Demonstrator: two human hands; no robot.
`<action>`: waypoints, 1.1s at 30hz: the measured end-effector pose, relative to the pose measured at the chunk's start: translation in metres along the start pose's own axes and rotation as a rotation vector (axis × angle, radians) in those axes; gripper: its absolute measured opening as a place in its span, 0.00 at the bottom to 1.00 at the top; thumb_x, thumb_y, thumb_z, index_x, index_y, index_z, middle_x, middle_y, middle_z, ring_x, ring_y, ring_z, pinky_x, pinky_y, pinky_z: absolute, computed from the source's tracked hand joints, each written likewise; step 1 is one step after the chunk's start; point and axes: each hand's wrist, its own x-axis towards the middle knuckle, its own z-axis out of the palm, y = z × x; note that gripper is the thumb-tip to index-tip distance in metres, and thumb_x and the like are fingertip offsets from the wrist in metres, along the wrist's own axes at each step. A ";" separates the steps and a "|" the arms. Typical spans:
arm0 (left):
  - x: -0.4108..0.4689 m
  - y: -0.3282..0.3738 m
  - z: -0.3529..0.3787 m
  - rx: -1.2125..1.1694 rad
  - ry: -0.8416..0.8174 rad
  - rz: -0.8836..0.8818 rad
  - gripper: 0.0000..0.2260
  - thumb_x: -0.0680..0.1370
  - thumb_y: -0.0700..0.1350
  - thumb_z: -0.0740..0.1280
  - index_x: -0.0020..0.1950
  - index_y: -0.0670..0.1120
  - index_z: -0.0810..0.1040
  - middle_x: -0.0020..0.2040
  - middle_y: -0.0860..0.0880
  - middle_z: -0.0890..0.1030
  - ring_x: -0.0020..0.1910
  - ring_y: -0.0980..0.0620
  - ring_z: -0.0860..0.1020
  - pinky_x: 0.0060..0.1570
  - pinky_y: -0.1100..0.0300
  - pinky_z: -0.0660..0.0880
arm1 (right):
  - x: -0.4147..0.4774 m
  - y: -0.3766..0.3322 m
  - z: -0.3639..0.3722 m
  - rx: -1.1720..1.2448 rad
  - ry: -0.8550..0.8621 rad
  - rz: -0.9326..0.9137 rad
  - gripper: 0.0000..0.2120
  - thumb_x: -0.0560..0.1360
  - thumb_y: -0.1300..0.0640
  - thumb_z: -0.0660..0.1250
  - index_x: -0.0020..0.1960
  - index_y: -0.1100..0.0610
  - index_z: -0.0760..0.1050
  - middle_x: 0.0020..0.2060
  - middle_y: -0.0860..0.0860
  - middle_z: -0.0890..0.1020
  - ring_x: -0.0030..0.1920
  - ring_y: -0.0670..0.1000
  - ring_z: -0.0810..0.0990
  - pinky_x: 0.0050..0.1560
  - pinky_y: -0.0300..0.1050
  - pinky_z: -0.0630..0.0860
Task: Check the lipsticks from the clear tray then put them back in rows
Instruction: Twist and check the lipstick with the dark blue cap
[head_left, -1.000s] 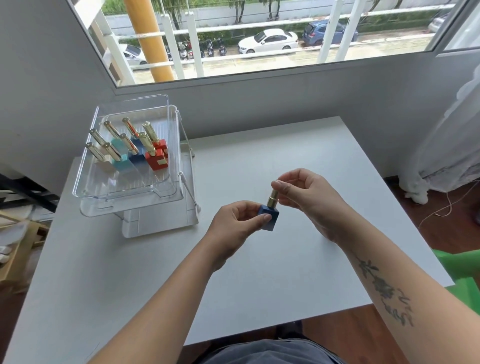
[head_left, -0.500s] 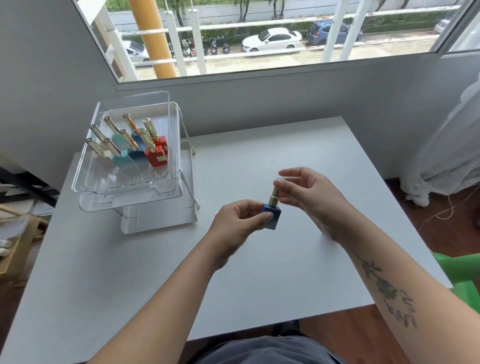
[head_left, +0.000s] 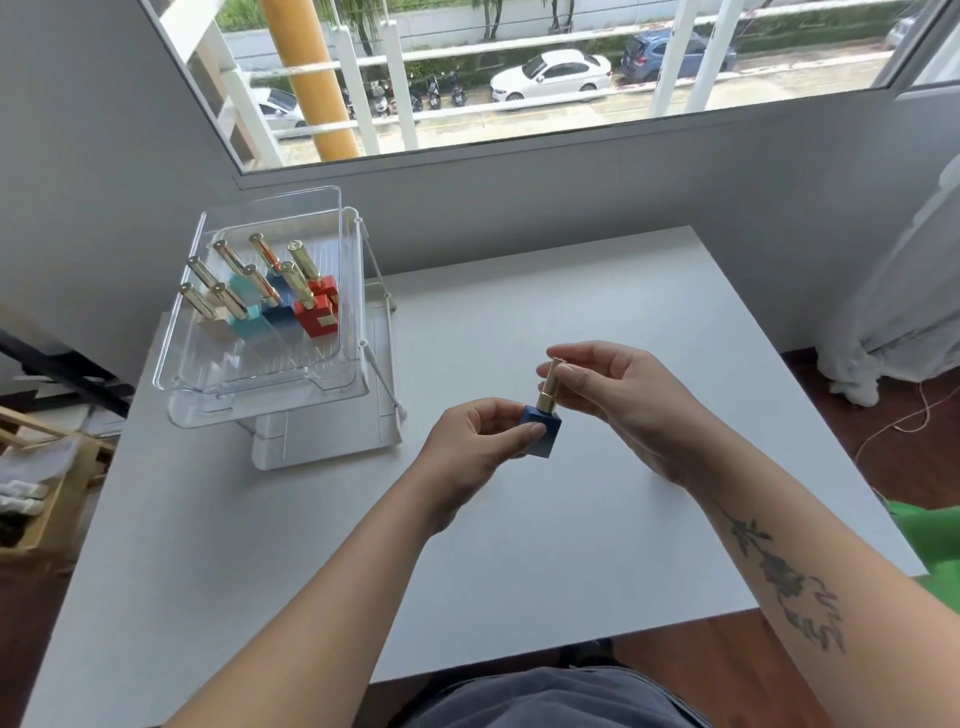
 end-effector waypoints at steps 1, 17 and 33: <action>0.000 0.000 0.000 0.000 -0.001 0.002 0.13 0.70 0.50 0.75 0.53 0.48 0.84 0.50 0.48 0.87 0.55 0.45 0.82 0.63 0.48 0.76 | 0.000 0.000 -0.001 -0.010 -0.003 -0.005 0.10 0.77 0.60 0.67 0.58 0.59 0.79 0.50 0.53 0.86 0.52 0.50 0.85 0.55 0.40 0.80; 0.003 0.001 0.013 0.011 0.019 0.026 0.08 0.75 0.44 0.73 0.54 0.46 0.83 0.49 0.49 0.87 0.52 0.50 0.84 0.51 0.63 0.77 | 0.004 0.008 -0.004 -0.093 0.056 -0.019 0.03 0.76 0.61 0.70 0.48 0.60 0.78 0.44 0.57 0.85 0.44 0.53 0.84 0.56 0.51 0.80; 0.006 -0.007 0.021 0.090 0.050 0.000 0.07 0.76 0.44 0.72 0.53 0.47 0.82 0.49 0.48 0.86 0.52 0.50 0.83 0.55 0.60 0.78 | 0.007 0.018 -0.008 -0.129 0.060 -0.005 0.04 0.77 0.62 0.67 0.47 0.56 0.81 0.45 0.57 0.86 0.48 0.55 0.85 0.53 0.45 0.81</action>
